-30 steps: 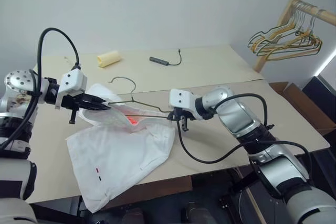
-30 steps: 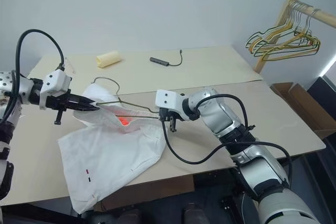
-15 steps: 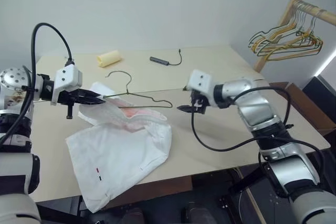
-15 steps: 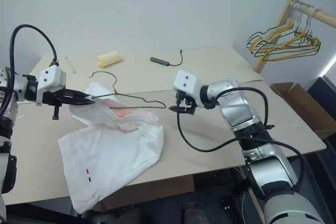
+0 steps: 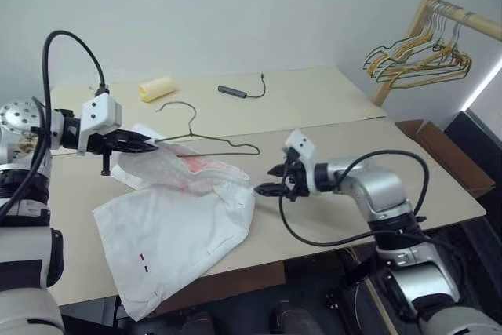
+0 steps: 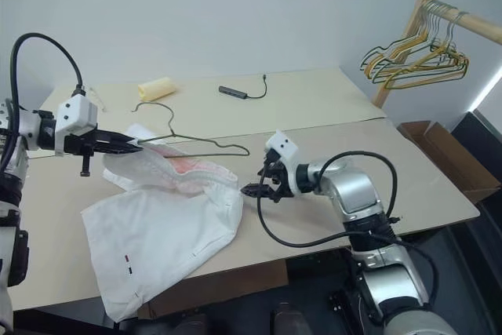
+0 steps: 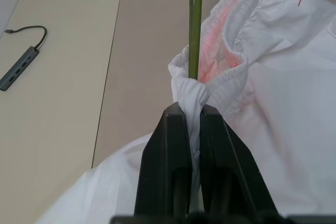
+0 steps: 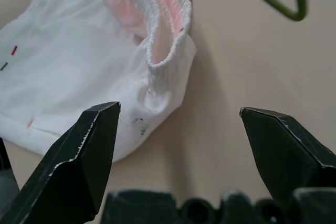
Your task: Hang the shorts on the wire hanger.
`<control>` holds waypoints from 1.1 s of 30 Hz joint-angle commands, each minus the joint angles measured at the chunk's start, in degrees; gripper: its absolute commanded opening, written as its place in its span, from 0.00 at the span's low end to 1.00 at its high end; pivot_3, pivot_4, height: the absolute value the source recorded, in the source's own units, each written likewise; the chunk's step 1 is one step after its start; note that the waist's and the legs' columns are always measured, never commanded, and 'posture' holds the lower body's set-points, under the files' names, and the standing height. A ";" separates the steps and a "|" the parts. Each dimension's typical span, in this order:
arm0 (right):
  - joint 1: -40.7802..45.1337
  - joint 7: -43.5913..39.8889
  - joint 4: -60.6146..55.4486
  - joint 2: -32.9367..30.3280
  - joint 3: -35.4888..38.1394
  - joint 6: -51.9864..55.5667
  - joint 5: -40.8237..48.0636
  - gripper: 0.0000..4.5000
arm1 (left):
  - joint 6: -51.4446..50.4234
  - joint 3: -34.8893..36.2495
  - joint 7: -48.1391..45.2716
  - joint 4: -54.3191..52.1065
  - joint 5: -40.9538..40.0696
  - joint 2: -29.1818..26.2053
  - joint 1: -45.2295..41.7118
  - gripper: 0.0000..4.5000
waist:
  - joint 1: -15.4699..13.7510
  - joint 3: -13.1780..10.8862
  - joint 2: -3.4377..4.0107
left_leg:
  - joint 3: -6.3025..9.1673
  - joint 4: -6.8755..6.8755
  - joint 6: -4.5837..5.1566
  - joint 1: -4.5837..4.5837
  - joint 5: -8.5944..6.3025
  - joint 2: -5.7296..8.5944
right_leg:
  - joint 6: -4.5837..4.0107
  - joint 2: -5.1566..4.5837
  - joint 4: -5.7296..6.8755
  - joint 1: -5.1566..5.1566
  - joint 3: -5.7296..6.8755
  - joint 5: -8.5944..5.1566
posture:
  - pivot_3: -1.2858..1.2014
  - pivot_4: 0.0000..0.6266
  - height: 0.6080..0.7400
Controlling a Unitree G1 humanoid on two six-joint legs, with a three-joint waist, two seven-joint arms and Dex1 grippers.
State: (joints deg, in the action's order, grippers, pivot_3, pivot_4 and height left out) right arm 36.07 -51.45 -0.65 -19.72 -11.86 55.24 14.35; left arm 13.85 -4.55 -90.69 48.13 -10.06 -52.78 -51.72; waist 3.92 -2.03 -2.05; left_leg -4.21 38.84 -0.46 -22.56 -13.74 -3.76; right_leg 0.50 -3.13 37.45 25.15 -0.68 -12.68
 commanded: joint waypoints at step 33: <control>8.72 4.04 21.04 -5.02 7.20 -4.61 3.41 0.01 | -5.71 -2.02 -1.81 -12.04 -15.84 -8.45 6.56 0.00 | 0.12 0.00 -0.01 | 0.03 -0.01 0.00 0.05 0.00 0.01 | 0.20 0.00 0.06 0.00 -0.04 -0.13 | 0.51 0.00 1.00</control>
State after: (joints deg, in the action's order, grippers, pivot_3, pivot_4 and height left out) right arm 43.19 -47.53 19.11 -22.56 -6.89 52.33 18.40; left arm 7.54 -7.85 -92.34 36.44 -24.86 -58.68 -44.39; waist 4.03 -2.03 -2.06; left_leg -4.19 38.83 -0.45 -22.51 -13.74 -3.75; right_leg 0.70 -3.13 37.51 25.15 -0.73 -12.81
